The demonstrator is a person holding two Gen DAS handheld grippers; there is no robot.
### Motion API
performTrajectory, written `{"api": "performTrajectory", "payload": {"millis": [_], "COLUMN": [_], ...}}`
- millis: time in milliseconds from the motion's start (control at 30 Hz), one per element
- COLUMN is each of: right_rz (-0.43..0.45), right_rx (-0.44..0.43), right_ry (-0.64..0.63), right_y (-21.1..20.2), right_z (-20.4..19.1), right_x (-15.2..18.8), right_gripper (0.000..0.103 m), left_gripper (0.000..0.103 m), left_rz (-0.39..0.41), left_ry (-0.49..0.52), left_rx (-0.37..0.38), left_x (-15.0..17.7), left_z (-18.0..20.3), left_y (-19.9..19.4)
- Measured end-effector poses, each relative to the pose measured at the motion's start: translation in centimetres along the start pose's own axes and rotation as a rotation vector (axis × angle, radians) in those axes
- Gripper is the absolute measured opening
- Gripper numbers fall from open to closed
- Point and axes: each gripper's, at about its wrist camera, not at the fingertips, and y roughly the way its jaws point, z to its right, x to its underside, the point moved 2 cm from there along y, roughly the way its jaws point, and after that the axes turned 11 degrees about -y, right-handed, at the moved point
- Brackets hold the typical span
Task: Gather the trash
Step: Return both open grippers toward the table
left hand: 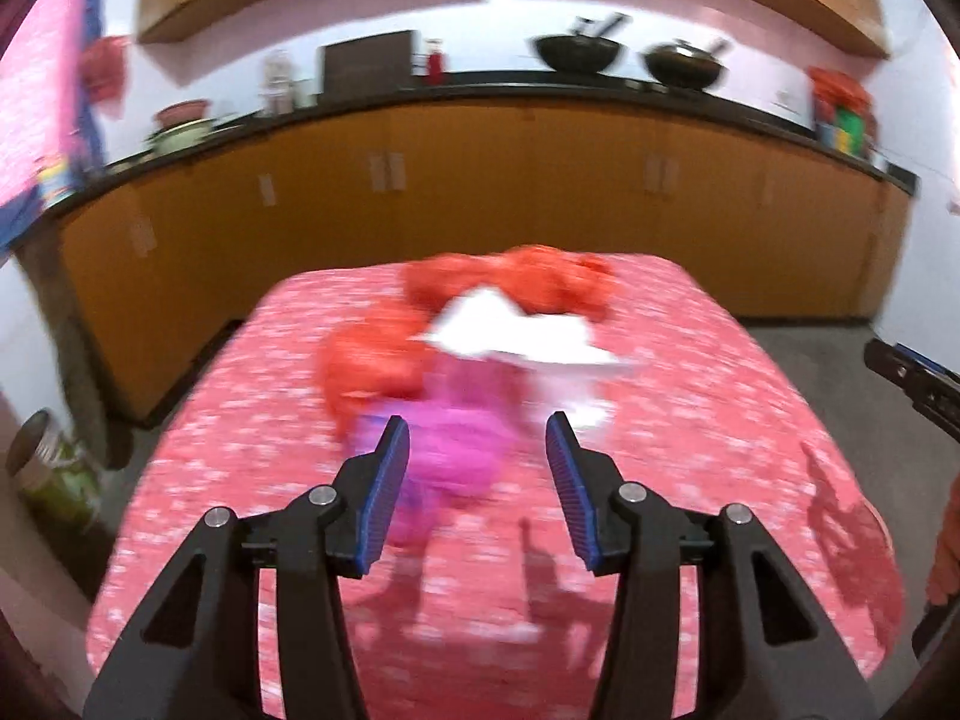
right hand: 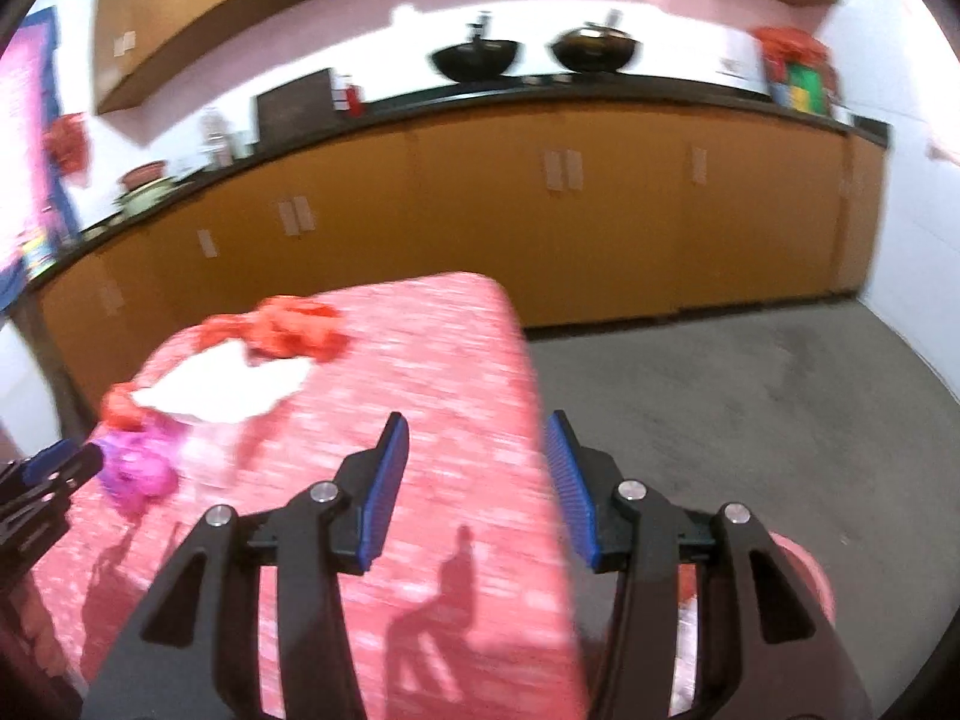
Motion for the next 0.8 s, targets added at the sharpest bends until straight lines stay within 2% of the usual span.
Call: {"api": "performTrajectory", "payload": {"millis": [167,333,667,700,800], "right_rz": [0.019,0.011,-0.045,-0.055,-0.083], "right_rx": [-0.107,-0.178,-0.215,-0.220,-0.222], "right_ry": [-0.059,-0.117,-0.182,-0.189,-0.202], "right_y": [1.4,3.5,7.0,7.3,8.1], "right_z": [-6.3,-11.2,-15.5,-15.9,-16.4], "right_x": [-1.5,-2.0,-2.4,-2.4,-2.2], "right_gripper": [0.047,0.047,0.047,0.047,0.032], "left_gripper": [0.048,0.049,0.050,0.050,0.050], "left_rz": [0.047,0.061,0.061,0.060,0.057], "left_ry": [-0.043,-0.083,-0.105,-0.108,-0.119], "left_rx": [-0.055,-0.063,-0.046,-0.045,-0.040], "left_x": [-1.0,-1.6,-1.9,-1.9,-1.9], "left_z": [-3.7,-6.0,-7.6,-7.7,-7.8], "left_y": [0.7,1.9,3.3,3.4,3.8]}}
